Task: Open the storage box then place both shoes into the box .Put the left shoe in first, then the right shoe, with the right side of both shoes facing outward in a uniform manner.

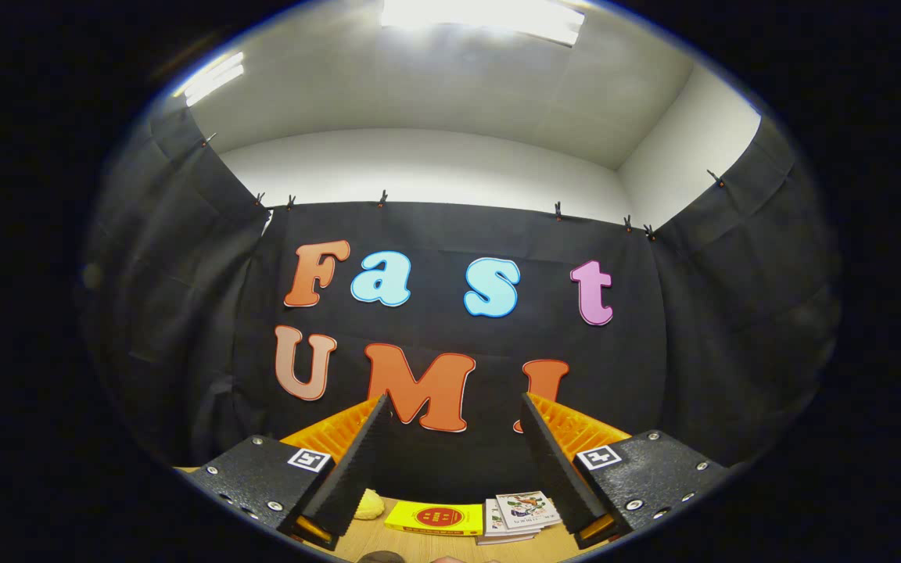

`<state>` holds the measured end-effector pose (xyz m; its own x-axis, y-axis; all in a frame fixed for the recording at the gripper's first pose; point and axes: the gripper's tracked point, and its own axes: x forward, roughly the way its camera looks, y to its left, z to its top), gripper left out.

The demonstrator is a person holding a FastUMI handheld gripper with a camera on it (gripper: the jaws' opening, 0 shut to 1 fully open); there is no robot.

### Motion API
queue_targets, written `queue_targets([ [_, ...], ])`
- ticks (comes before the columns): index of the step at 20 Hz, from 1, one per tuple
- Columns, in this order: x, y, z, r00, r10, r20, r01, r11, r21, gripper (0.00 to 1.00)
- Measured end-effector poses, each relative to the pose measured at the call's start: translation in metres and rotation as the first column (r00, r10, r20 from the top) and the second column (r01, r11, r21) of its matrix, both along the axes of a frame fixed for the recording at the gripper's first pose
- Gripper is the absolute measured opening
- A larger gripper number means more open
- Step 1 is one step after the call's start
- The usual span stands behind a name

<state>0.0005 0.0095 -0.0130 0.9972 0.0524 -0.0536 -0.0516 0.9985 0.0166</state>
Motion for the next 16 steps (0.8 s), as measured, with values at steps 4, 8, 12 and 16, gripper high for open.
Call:
queue_targets([
  [4,0.0,0.005,-0.003,1.0,0.008,-0.013,-0.008,1.0,0.016,0.98],
  [8,0.003,0.009,-0.03,0.995,0.021,-0.095,-0.017,0.999,0.04,0.98],
  [12,0.001,0.033,-0.056,0.981,0.09,-0.171,-0.073,0.992,0.103,0.98],
  [16,-0.008,0.072,-0.104,0.931,0.195,-0.308,-0.145,0.974,0.177,0.98],
])
